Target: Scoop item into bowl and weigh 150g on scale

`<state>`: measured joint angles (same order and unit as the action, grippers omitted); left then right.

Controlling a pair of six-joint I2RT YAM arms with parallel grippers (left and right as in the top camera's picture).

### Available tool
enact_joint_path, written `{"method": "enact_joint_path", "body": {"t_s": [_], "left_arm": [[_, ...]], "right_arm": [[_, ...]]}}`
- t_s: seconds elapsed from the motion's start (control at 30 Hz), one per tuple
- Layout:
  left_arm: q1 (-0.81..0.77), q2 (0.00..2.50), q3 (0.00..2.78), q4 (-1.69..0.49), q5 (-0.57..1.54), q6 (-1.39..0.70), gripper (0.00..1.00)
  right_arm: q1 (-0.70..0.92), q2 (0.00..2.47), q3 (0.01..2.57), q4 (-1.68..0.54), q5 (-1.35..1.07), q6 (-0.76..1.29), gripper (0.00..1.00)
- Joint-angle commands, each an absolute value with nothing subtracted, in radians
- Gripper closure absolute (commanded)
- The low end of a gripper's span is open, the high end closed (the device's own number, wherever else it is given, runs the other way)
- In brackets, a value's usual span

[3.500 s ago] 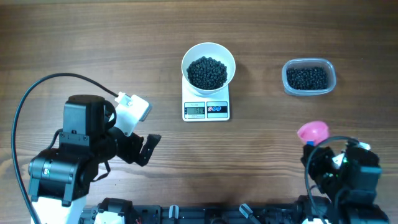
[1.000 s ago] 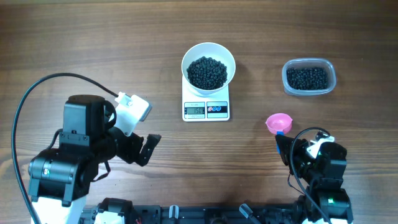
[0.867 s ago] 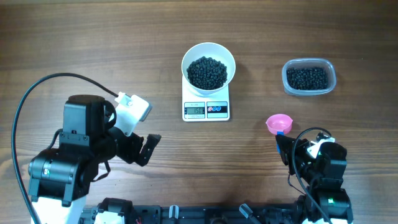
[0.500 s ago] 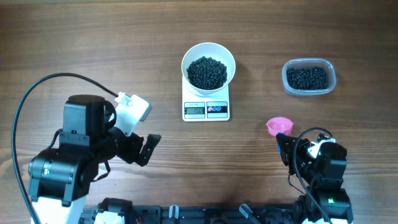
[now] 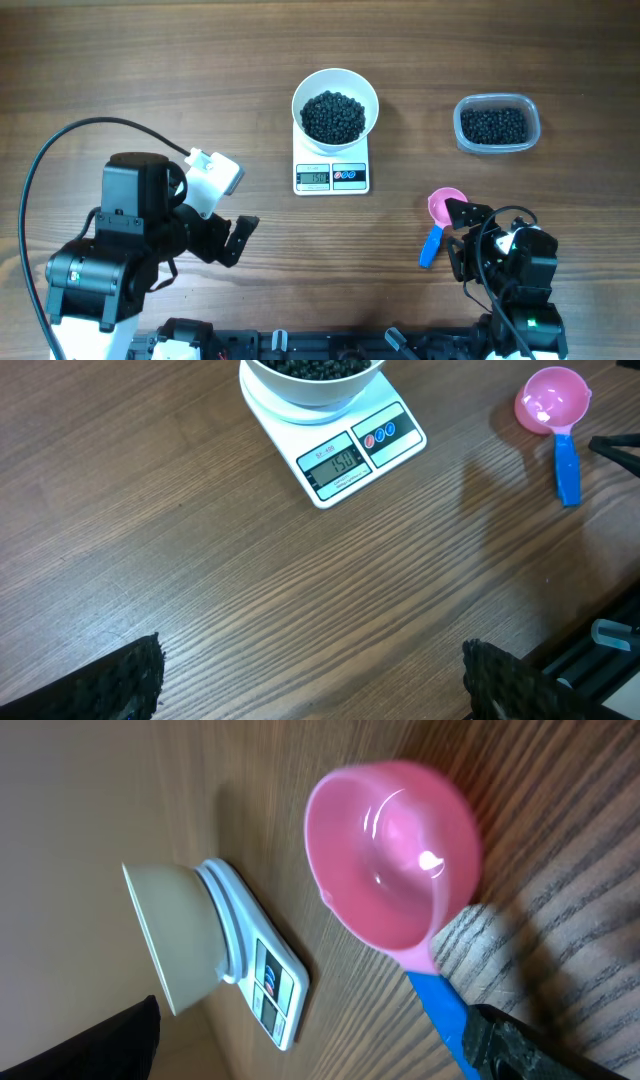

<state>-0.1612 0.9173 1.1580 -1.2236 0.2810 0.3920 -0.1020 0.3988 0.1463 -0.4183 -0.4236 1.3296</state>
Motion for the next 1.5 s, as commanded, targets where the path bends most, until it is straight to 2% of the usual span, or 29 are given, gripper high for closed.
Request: {"method": "enact_joint_path", "body": {"t_s": [0.0,0.23,0.4,0.53,0.73,0.8,0.87,0.93,1.0,1.23,1.37,1.47], "left_arm": [[-0.154,0.916,1.173,-1.221,0.279,0.412,0.0],[-0.154,0.916,1.173,-1.221,0.279,0.412,0.0],[-0.154,0.916,1.173,-1.221,0.279,0.412,0.0],[-0.154,0.916,1.173,-1.221,0.279,0.412,0.0],[-0.154,0.916,1.173,-1.221,0.279,0.412,0.0],[-0.154,0.916,1.173,-1.221,0.279,0.412,0.0],[-0.154,0.916,1.173,-1.221,0.279,0.412,0.0],[-0.154,0.916,1.173,-1.221,0.279,0.412,0.0],[-0.154,0.916,1.173,-1.221,0.279,0.412,0.0],[-0.154,0.916,1.173,-1.221,0.279,0.412,0.0],[-0.154,0.916,1.173,-1.221,0.279,0.412,0.0],[-0.154,0.916,1.173,-1.221,0.279,0.412,0.0]], "right_arm": [[-0.106,0.391,0.139,-0.416,-0.383,1.416,0.0],[-0.106,0.391,0.178,-0.305,-0.385,1.402,0.0],[-0.106,0.391,0.198,0.067,-0.384,1.253,0.0],[-0.106,0.391,0.198,0.243,-0.318,1.293,0.0],[-0.106,0.391,0.198,0.183,-0.288,1.627,0.0],[-0.106,0.391,0.198,0.059,-0.291,1.72,0.0],[-0.106,0.391,0.198,-0.033,-0.356,1.906,0.0],[-0.106,0.391,0.198,-0.123,-0.368,1.948,0.0],[-0.106,0.391,0.198,-0.113,-0.367,1.788,0.0],[-0.106,0.391,0.198,0.115,-0.333,0.927,0.0],[-0.106,0.39,0.198,0.194,-0.329,0.542,0.0],[-0.106,0.39,0.198,0.222,-0.329,0.363,0.0]]}}
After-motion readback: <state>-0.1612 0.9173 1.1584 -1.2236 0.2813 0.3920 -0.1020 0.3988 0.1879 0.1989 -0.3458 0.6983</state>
